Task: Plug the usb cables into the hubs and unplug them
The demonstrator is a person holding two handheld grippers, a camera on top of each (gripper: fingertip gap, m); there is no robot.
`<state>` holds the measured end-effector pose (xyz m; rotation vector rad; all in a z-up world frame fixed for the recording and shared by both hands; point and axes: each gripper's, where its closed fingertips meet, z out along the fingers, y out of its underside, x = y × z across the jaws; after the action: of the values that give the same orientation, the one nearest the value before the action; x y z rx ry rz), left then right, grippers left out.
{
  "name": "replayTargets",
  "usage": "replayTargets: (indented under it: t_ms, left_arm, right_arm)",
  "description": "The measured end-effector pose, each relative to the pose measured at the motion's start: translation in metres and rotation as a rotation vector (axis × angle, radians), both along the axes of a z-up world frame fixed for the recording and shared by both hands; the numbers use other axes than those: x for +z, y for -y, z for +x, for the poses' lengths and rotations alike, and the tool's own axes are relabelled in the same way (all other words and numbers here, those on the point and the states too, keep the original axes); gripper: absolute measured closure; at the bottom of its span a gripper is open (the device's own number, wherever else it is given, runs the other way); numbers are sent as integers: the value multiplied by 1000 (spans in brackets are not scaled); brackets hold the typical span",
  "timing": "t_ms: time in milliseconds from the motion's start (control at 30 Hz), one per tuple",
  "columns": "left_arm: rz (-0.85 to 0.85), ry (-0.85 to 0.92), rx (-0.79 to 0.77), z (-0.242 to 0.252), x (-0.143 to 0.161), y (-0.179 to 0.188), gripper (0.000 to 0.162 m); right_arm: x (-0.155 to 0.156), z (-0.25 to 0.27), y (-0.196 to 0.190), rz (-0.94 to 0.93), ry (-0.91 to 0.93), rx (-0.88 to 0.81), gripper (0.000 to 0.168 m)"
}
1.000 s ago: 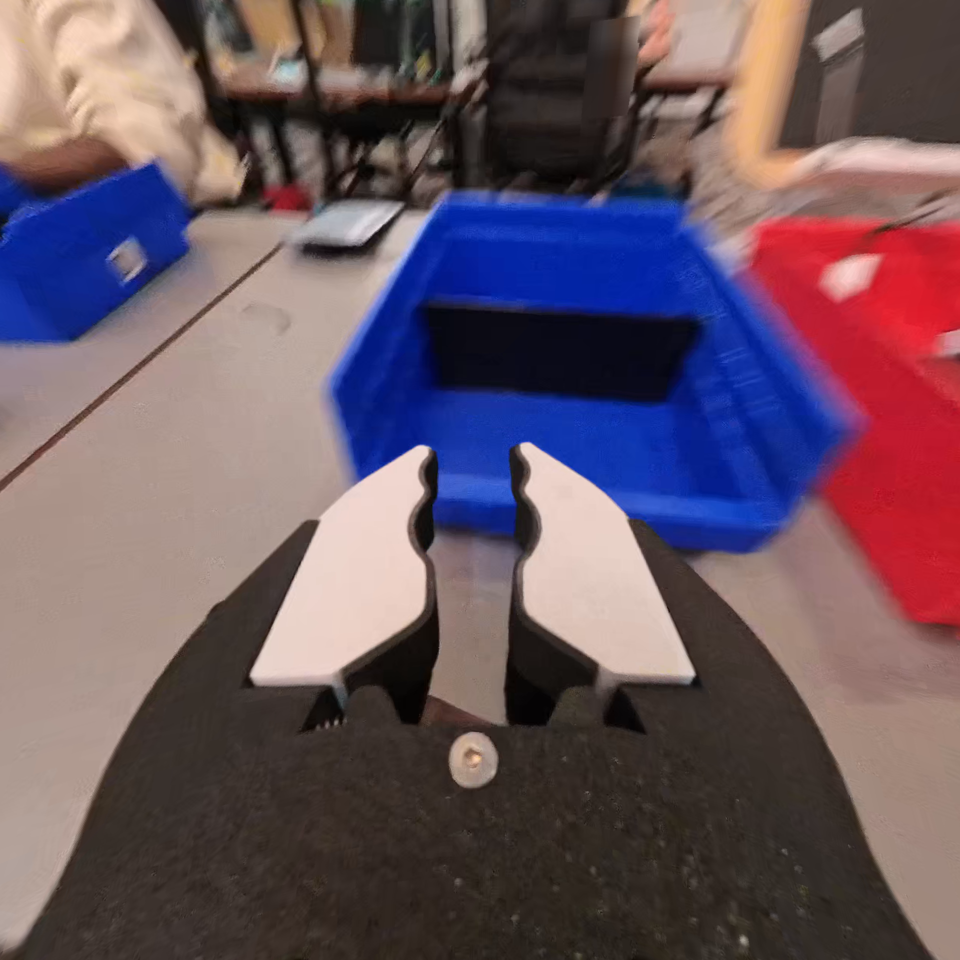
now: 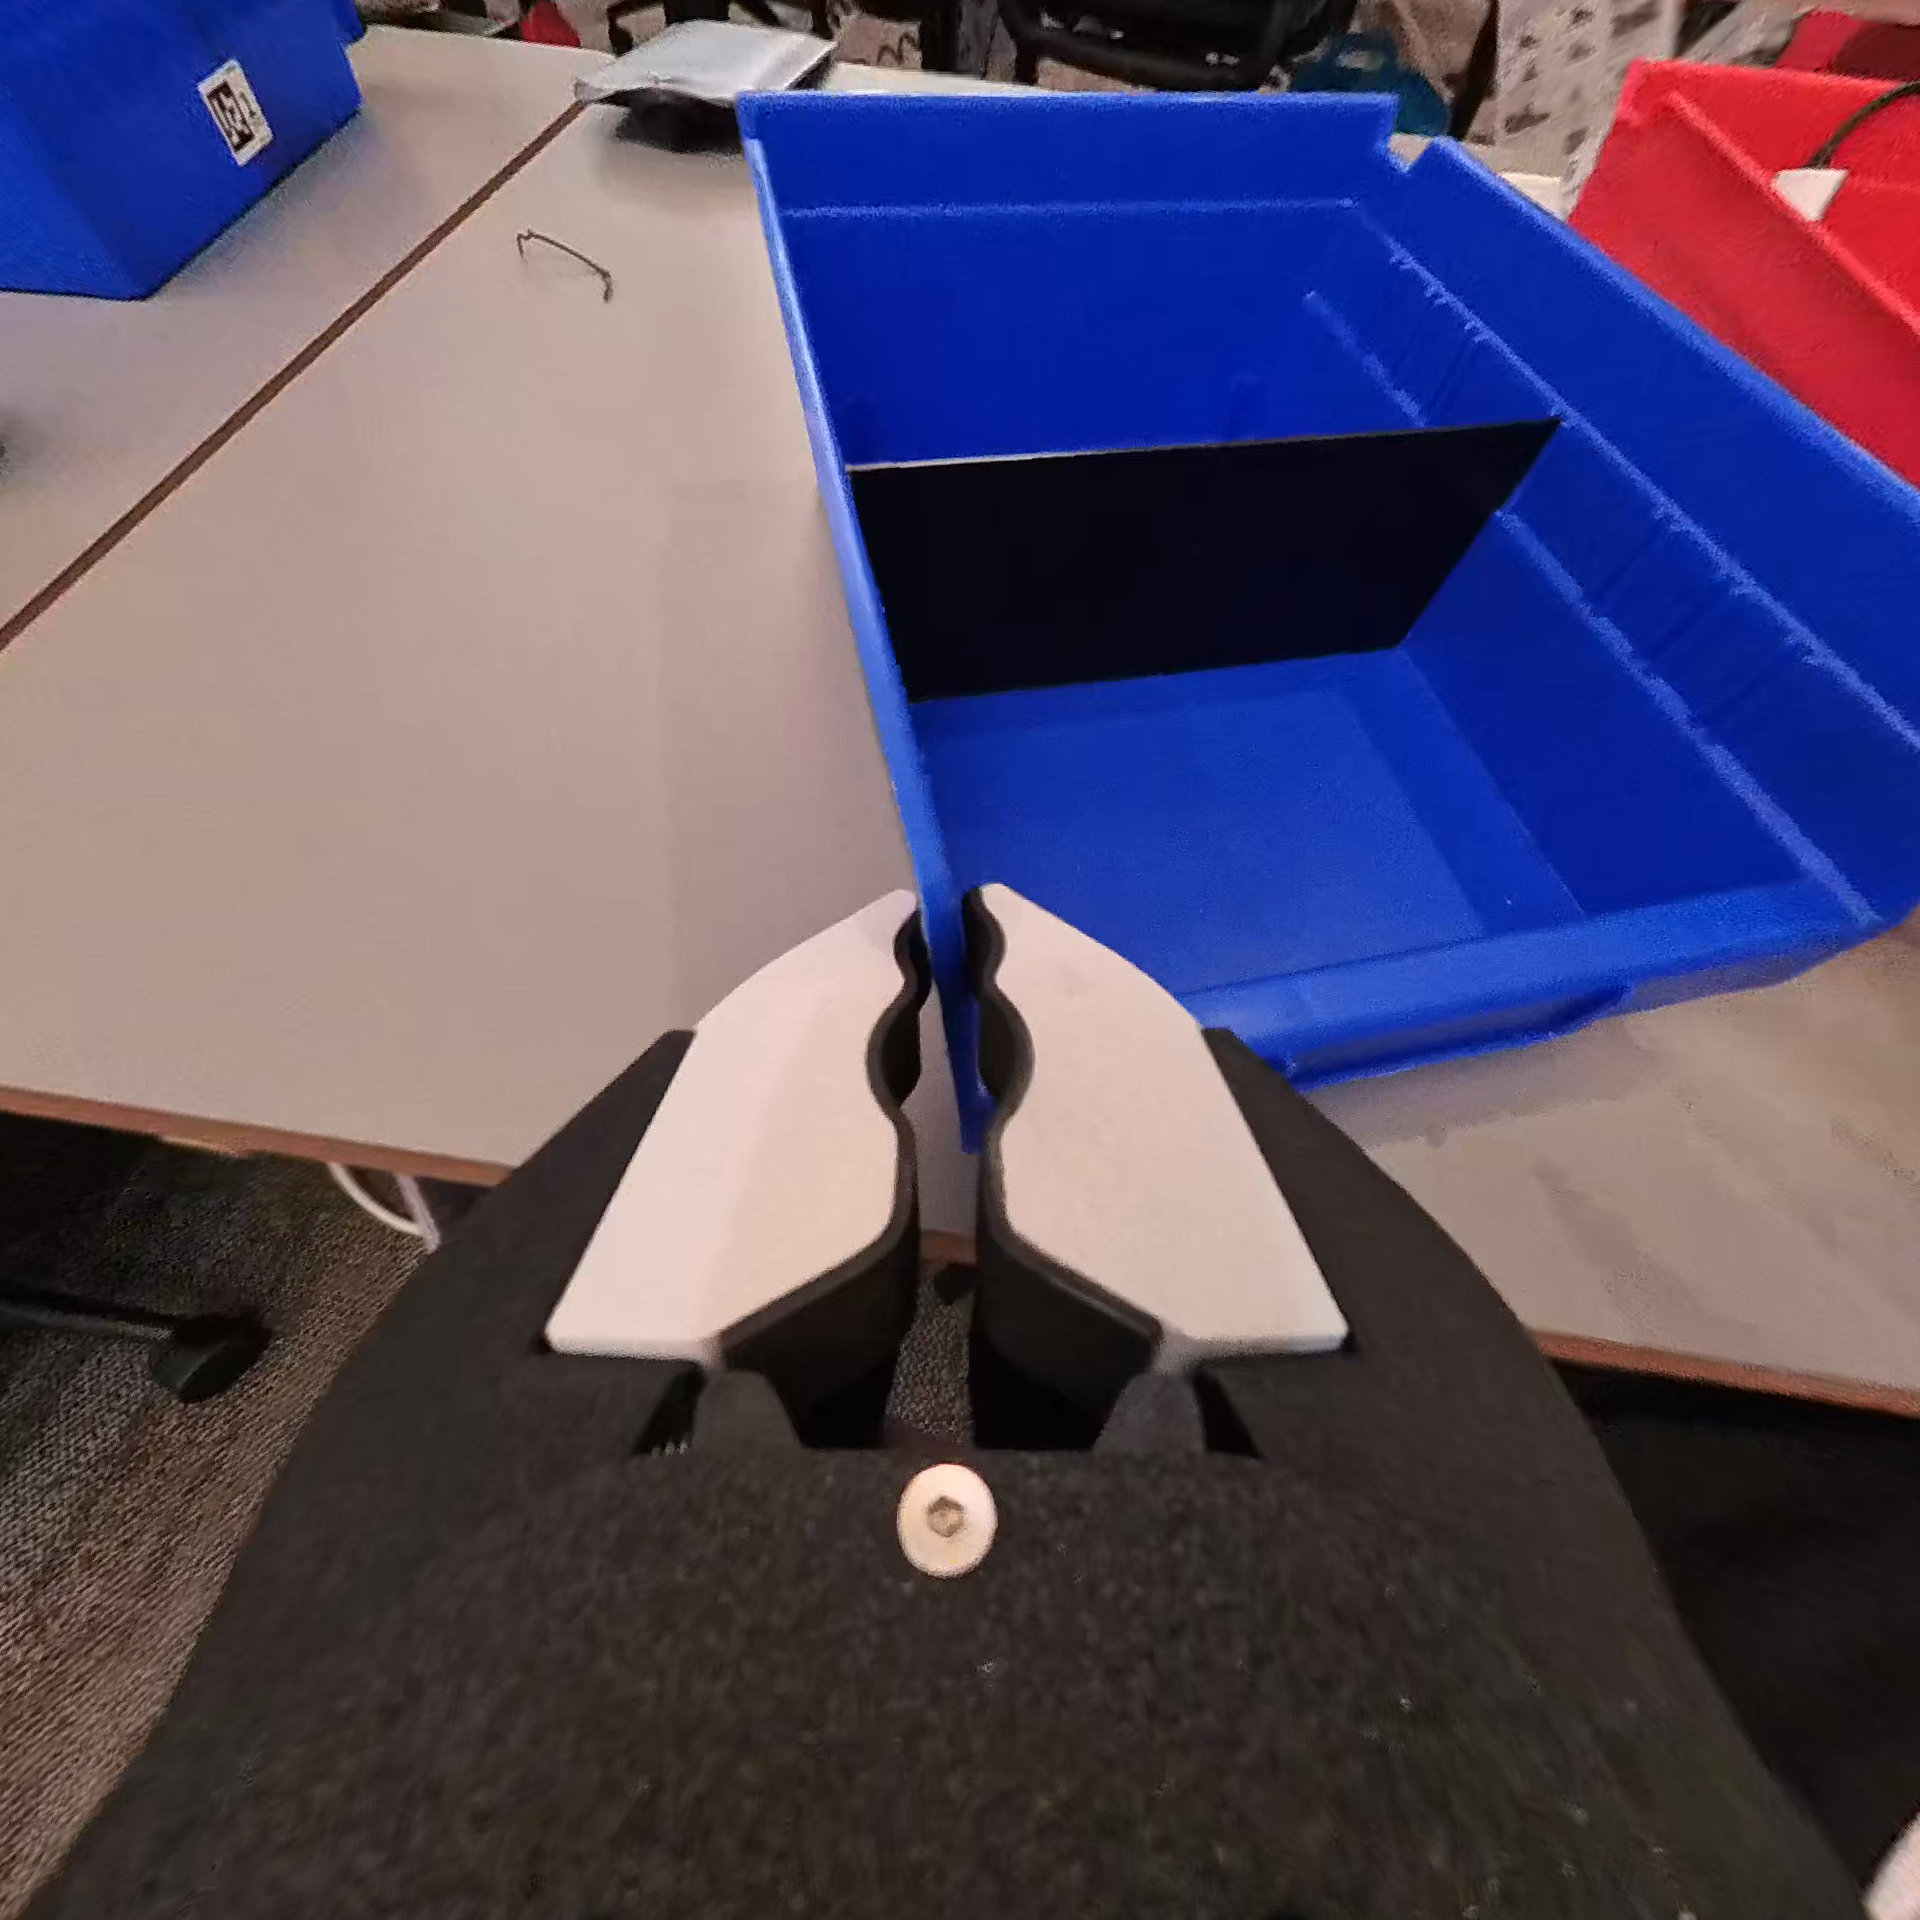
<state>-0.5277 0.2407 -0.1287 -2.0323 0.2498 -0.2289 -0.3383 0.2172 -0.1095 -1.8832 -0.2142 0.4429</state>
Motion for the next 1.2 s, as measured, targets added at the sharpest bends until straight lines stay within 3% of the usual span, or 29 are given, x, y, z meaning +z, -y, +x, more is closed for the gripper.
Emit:
replayTargets:
  t_ms: [33, 67, 133, 200, 333, 500, 600, 767, 867, 1000, 1200]
  left_arm:
    - [7, 9, 0, -1, 1, 5, 156]
    - [14, 3, 2, -3, 3, 7, 157]
    - [39, -11, -1, -4, 8, 11, 157]
    - [111, -39, 8, -5, 19, 15, 157]
    - [300, -116, 19, 5, 61, 34, 156]
    - [415, -45, 52, 21, 92, 62, 155]
    - [521, -16, 36, 42, 129, 71, 155]
    - [692, 0, -102, 111, 201, 72, 154]
    - [727, 8, -232, 177, 226, 64, 154]
    - [656, 9, -433, 291, 220, 49, 155]
    - [442, -145, -650, 469, 132, 44, 156]
  right_arm:
    - [-4, -5, -6, -14, 26, -4, 134]
    - [-12, -9, -10, -51, 57, -10, 155]
    - [-18, -7, -16, -91, 117, -64, 160]
    - [-6, -7, -17, -43, 142, -91, 161]
    - [39, 4, -14, 116, 184, -170, 165]
    - [101, 18, 3, 273, 161, -191, 165]
    - [147, 41, 18, 383, 178, -232, 165]
    - [215, 118, 50, 539, 200, -388, 165]
    - [232, 185, 70, 564, 180, -531, 165]
    - [208, 296, 92, 526, 193, -760, 165]
    - [77, 456, 122, 236, 117, -1025, 165]
